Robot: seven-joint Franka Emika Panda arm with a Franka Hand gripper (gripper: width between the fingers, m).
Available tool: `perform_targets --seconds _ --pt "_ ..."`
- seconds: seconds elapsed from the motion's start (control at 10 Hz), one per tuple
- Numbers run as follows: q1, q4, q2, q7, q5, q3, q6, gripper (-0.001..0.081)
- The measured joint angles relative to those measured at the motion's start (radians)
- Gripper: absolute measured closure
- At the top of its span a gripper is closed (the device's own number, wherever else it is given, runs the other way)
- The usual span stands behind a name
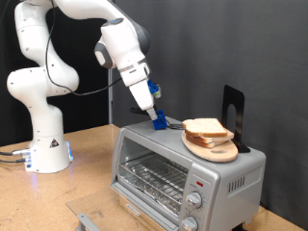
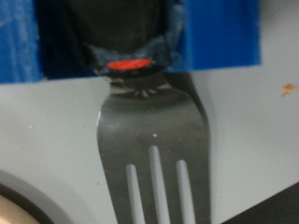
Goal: Make a piece of toast with the oven
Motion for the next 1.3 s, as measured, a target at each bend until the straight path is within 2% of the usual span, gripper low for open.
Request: perform_targets --seconds 0.4,1.0,1.3 --pt "0.031 0.024 0.056 -0.121 0.123 -0.024 0.021 0.0" --pt "0.032 0.032 0.085 -0.104 0.128 -0.02 0.001 0.0" --pt "0.031 0.05 0.086 -0.063 0.119 -0.018 -0.049 0.0"
